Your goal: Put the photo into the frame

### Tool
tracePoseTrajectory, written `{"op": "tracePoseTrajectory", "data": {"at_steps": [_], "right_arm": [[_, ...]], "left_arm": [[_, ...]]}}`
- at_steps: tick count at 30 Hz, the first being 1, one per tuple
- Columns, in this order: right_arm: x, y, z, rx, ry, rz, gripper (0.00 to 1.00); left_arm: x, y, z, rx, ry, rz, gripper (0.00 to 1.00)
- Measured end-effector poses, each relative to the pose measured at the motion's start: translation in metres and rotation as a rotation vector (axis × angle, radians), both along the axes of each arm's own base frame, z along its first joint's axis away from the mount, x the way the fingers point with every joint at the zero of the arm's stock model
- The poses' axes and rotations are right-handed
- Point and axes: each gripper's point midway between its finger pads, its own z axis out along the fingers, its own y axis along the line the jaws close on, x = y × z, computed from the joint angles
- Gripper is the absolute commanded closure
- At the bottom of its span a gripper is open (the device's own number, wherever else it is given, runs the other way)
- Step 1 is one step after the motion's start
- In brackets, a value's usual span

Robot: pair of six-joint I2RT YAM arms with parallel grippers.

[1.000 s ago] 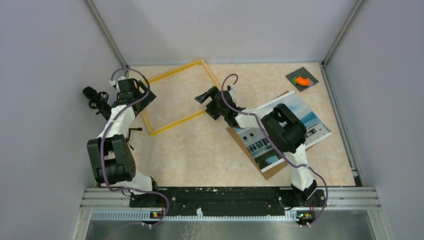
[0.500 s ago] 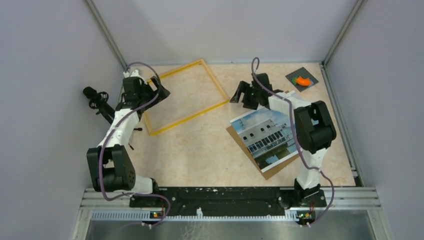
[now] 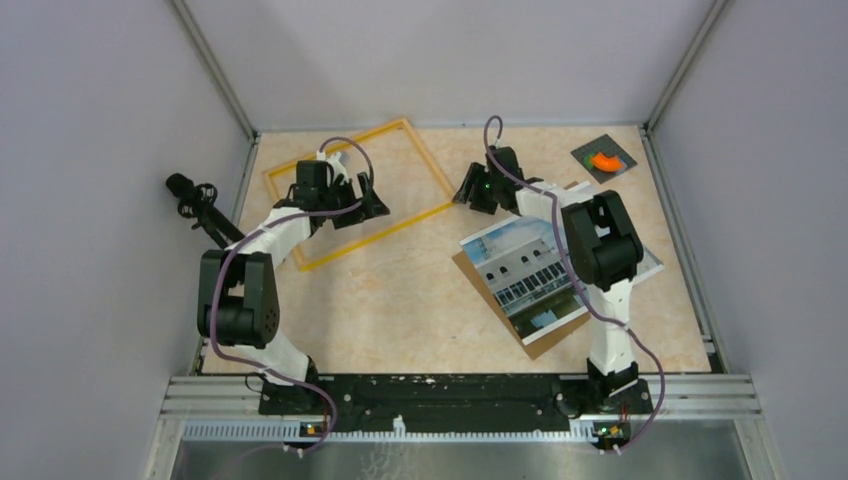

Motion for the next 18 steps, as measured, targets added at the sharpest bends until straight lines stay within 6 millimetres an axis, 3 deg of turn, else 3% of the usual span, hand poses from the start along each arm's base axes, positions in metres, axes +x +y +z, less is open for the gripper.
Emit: {"op": "tracePoseTrajectory", "data": {"at_steps": [3,13,18], "right_arm": [[0.009,0.003,-0.001,0.005,-0.018,-0.039,0.51],[0.026,0.014,-0.002,0.004,-0.049,-0.089,0.54],[0.023,0.021,-0.003,-0.029,-0.062,-0.079,0.52]], "left_arm": [[-0.003,-0.002,-0.012,-0.005,0.040,-0.010,0.10],[-0.003,-0.003,-0.011,-0.012,0.038,-0.018,0.09],[-0.003,-0.003,-0.009,-0.013,0.033,-0.018,0.09]]}}
